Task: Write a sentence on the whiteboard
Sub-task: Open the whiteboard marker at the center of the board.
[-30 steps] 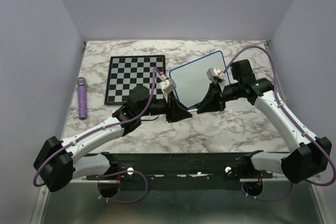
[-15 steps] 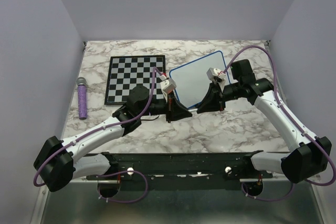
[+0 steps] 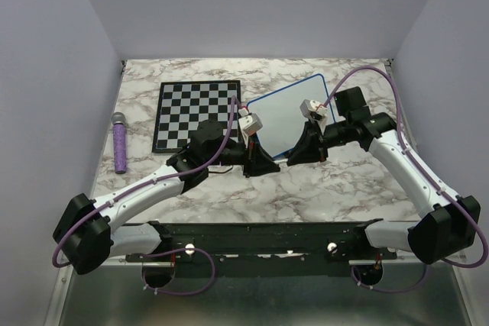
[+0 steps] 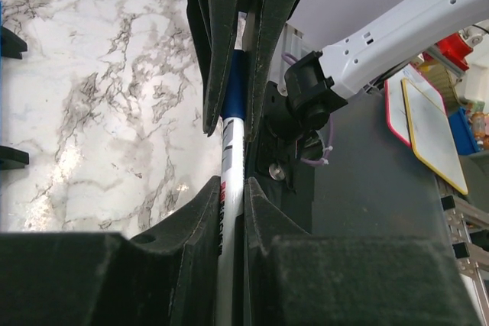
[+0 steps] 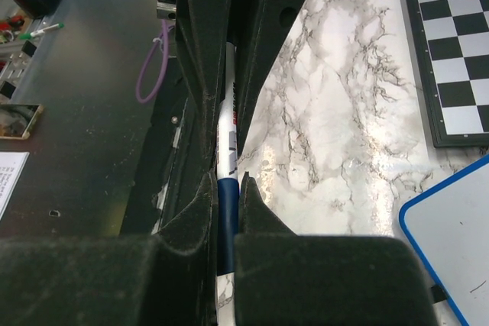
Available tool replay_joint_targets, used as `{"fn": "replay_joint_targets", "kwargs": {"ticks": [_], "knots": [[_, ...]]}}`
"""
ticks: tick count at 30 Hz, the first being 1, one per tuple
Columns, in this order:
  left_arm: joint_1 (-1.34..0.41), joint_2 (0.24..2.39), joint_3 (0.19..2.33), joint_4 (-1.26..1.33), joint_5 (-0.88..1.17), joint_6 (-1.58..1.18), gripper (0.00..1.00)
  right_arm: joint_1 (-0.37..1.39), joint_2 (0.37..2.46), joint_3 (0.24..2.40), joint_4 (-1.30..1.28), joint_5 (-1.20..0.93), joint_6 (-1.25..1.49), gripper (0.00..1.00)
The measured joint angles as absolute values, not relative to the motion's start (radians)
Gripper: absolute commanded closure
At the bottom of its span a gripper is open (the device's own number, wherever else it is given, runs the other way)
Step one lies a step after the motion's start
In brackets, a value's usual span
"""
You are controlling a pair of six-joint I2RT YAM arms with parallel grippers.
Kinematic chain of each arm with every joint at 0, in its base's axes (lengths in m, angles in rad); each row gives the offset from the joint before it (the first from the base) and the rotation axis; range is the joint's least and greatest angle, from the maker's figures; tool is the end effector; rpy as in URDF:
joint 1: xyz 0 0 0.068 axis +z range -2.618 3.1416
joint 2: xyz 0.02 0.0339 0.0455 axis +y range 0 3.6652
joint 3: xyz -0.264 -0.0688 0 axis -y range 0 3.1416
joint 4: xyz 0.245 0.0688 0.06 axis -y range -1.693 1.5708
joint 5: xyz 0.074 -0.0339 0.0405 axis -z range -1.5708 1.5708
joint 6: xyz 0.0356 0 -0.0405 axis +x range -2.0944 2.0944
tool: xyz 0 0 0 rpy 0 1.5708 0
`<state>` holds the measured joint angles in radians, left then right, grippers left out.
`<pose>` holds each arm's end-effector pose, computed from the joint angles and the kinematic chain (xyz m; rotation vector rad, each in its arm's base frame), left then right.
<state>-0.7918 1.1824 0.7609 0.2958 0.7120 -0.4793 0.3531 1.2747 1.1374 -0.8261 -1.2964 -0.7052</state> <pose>0.1719 -0.2073 0.2997 0.8758 1.7114 -1.5027 0.2149 0.1157 0.3232 -1.4081 1.4751 1.3706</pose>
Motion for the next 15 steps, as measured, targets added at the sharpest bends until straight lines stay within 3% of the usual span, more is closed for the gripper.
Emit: {"fn": "replay_joint_targets", "kwargs": {"ticks": [1, 5, 8, 9, 11, 12, 15], "knots": [[-0.792, 1.184, 0.761, 0.293, 0.714, -0.477, 0.78, 0.353, 1.276, 1.137, -0.829, -1.296, -0.707, 0.99], [-0.791, 1.191, 0.763, 0.287, 0.723, -0.472, 1.00, 0.353, 1.281, 1.137, -0.837, -1.293, -0.709, 1.00], [-0.791, 1.192, 0.763, 0.286, 0.730, -0.470, 1.00, 0.353, 1.282, 1.137, -0.841, -1.294, -0.711, 0.95], [-0.791, 1.192, 0.763, 0.286, 0.730, -0.470, 1.00, 0.353, 1.282, 1.137, -0.841, -1.294, -0.711, 0.72], [-0.791, 1.192, 0.763, 0.288, 0.729, -0.471, 1.00, 0.353, 1.282, 1.137, -0.842, -1.295, -0.710, 0.44], [-0.791, 1.192, 0.763, 0.290, 0.728, -0.471, 1.00, 0.353, 1.282, 1.137, -0.842, -1.295, -0.708, 0.21], [-0.791, 1.186, 0.760, 0.290, 0.722, -0.472, 1.00, 0.351, 1.282, 1.148, -0.840, -1.287, -0.696, 0.00]]}}
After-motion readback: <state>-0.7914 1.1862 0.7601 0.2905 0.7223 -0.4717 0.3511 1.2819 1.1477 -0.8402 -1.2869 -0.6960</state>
